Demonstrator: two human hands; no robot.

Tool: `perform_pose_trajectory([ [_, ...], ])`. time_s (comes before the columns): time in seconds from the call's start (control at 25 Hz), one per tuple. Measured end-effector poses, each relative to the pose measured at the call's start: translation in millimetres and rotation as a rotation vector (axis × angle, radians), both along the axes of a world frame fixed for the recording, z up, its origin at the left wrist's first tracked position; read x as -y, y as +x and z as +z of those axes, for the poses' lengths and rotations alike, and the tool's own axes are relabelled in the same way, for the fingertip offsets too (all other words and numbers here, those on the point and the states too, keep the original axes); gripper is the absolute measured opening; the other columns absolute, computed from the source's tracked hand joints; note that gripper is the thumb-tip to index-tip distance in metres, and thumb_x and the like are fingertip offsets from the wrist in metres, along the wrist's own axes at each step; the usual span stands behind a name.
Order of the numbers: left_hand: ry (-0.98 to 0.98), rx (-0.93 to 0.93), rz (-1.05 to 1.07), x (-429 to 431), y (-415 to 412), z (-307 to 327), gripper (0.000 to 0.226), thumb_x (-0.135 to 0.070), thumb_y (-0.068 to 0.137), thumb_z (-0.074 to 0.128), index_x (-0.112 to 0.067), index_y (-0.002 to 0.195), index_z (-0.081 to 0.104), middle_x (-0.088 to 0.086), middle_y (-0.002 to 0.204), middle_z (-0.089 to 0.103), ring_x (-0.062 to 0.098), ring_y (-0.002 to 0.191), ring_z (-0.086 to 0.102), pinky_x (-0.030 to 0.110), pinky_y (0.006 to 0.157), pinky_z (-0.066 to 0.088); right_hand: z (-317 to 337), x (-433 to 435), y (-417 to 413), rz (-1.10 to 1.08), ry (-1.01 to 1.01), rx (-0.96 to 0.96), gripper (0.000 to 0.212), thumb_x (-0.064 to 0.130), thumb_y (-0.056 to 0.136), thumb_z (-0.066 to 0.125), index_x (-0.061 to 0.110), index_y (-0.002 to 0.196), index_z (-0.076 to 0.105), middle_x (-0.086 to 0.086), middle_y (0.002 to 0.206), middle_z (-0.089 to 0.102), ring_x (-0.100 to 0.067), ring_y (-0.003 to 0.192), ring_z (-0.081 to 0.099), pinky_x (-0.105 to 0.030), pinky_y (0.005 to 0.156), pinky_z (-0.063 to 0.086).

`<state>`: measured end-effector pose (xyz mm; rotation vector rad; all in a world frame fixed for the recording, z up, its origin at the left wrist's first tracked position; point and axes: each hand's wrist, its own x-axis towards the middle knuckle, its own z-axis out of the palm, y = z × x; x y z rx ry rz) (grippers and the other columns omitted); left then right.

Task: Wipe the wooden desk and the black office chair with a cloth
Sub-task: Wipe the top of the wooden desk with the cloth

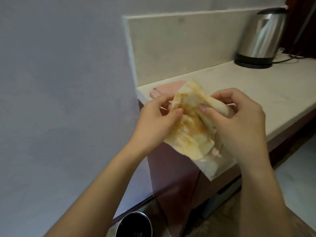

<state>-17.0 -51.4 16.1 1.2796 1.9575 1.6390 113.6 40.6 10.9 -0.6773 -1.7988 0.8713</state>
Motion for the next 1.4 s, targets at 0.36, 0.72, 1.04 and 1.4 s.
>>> perform_pose_trajectory([
  [0.36,-0.038,0.328,0.373,248.8,-45.1,-73.6,0.020,0.005,0.083,0.055,-0.012,0.081,0.065,-0.005,0.074,0.064,0.007,0.078,0.059,0.013,0.072,0.046,-73.4,207.4,-95.2,0.625,-0.381,0.007,0.015,0.023,0.068,0.081,0.022,0.068,0.065,0.008,0.065,0.066,-0.003,0.059,0.057,-0.017,0.056,0.044],
  [0.72,0.102,0.561,1.016,570.3,1.9,-146.5,0.015,-0.021,0.091,0.059,-0.012,0.093,0.071,0.004,0.086,0.071,0.013,0.084,0.064,0.024,0.076,0.051,-142.8,503.2,-145.6,1.155,-0.468,0.303,0.010,0.025,0.074,0.076,0.021,0.074,0.067,0.011,0.069,0.066,-0.001,0.062,0.059,-0.017,0.055,0.049],
  [1.04,0.229,0.490,1.700,807.5,81.7,-161.2,0.008,-0.021,0.090,0.063,-0.021,0.088,0.071,0.000,0.079,0.070,0.015,0.075,0.067,0.027,0.065,0.055,-157.3,764.8,-157.9,1.817,-0.330,0.568,0.010,0.030,0.074,0.077,0.029,0.083,0.071,0.012,0.080,0.070,-0.003,0.075,0.066,-0.015,0.058,0.052],
  [1.4,0.308,0.557,2.086,1027.2,73.3,-179.0,0.011,-0.020,0.089,0.062,-0.014,0.086,0.071,0.008,0.081,0.070,0.019,0.077,0.066,0.032,0.067,0.056,-177.8,1037.7,-205.6,2.242,-0.241,0.797,0.035,0.028,0.076,0.076,0.031,0.109,0.066,0.013,0.097,0.070,0.000,0.087,0.066,-0.016,0.065,0.053],
])
